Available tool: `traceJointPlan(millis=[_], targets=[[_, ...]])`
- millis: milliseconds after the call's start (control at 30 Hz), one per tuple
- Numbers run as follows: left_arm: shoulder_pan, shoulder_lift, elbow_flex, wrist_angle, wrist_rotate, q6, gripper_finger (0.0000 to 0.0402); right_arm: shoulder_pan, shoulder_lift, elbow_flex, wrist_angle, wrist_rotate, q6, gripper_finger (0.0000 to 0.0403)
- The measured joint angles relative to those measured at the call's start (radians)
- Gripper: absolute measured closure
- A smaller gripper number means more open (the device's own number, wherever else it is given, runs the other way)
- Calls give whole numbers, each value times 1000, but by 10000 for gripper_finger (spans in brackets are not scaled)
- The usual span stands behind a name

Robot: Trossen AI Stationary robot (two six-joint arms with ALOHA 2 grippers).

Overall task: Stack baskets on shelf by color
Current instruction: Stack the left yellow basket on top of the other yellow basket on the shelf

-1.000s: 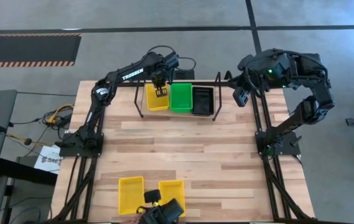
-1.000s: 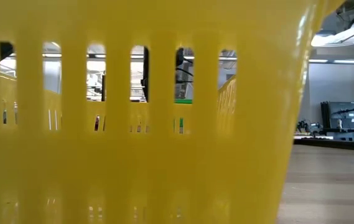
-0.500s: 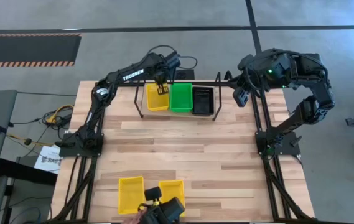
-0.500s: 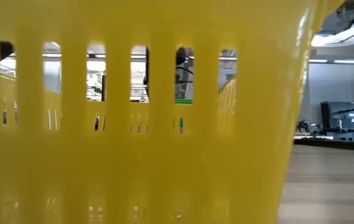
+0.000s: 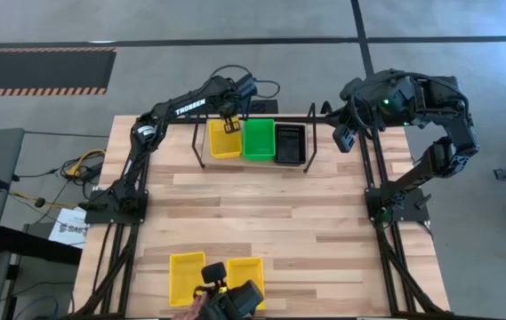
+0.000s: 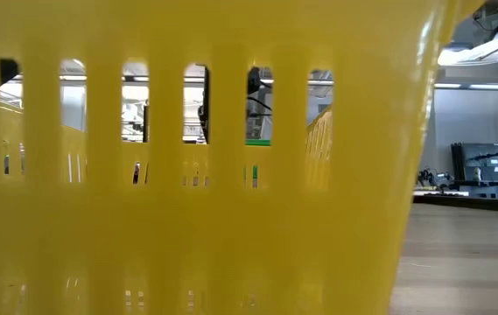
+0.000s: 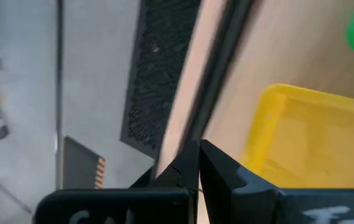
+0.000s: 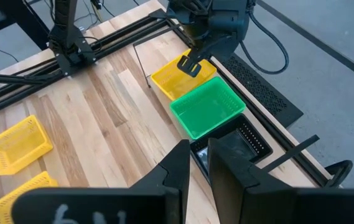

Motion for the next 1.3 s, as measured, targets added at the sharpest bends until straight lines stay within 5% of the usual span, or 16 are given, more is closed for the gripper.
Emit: traceJointPlan(millis=[267, 1300], targets=[[22, 0, 0, -6, 95, -46, 401, 0, 0, 0, 0, 0, 15, 326], [53, -1, 0, -14, 166, -38, 401, 0, 0, 0, 1, 0, 16, 326]])
